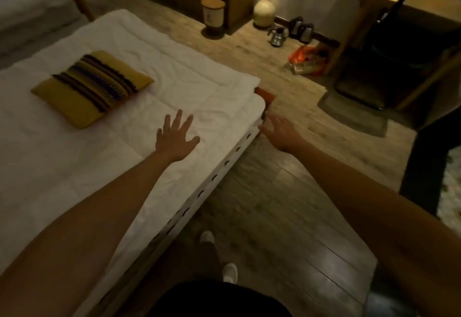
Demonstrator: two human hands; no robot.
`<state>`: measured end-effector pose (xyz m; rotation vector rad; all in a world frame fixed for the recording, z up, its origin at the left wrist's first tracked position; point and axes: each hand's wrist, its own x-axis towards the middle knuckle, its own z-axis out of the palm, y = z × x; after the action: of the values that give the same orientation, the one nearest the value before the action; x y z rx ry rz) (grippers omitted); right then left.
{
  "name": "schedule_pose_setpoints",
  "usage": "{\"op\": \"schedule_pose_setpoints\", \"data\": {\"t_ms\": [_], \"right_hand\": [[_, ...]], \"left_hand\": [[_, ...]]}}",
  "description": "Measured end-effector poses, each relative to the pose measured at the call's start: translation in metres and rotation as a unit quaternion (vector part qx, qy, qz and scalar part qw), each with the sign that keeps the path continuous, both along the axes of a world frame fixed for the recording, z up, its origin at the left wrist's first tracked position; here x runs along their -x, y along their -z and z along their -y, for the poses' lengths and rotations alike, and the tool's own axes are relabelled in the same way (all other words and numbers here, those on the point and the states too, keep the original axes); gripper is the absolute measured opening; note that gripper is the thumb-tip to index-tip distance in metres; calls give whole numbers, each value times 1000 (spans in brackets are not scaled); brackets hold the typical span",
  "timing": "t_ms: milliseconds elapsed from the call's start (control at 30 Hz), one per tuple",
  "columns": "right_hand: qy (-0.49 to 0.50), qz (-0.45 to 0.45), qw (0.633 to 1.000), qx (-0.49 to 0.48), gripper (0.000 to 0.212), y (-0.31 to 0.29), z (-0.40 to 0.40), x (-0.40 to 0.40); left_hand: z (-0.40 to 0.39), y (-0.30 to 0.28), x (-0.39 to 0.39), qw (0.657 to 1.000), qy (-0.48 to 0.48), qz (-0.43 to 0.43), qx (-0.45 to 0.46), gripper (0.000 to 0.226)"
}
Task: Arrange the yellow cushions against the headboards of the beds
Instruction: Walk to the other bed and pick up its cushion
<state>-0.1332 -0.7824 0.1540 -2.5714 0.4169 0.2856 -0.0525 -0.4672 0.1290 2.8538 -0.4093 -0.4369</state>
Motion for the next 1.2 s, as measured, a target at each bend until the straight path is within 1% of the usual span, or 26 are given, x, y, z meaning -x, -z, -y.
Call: {"op": "schedule_pose_setpoints", "data": {"t_ms": [100, 200, 267, 400, 467, 600, 733, 867, 967, 1100, 1200], "right_hand": [[23, 4, 1000, 16, 67, 12, 52, -6], [33, -32, 999, 28, 66, 25, 105, -28], [41, -41, 998, 27, 66, 32, 138, -51], [52, -28, 998, 20, 66, 34, 206, -110], [53, -34, 998, 10, 65, 33, 244, -145], [27, -46, 998, 18, 65, 30, 313, -209], [33, -38, 999, 12, 64, 31, 371, -276], [4, -40, 999, 8, 65, 40, 426, -344], [-39, -52, 998, 20, 66, 54, 470, -402], [-112, -58, 991, 49, 70, 71, 525, -493], [-169, -57, 982, 68, 72, 71, 553, -554]], "left_hand": [[64, 5, -33, 999, 34, 2, 4, 78], [128, 17, -67, 998, 64, -13, 10, 78], [164, 28, -92, 997, 75, -19, 13, 78], [240, 47, -159, 997, 74, -30, 18, 77], [283, 54, -197, 996, 67, -50, 22, 77], [353, 59, -257, 994, 79, -61, 31, 77], [412, 54, -314, 993, 92, -66, 26, 77], [461, 58, -371, 994, 79, -71, 23, 78], [498, 67, -415, 996, 55, -73, 13, 77], [548, 76, -480, 999, -6, -47, 6, 76], [577, 71, -512, 998, -55, -36, -11, 77]]}}
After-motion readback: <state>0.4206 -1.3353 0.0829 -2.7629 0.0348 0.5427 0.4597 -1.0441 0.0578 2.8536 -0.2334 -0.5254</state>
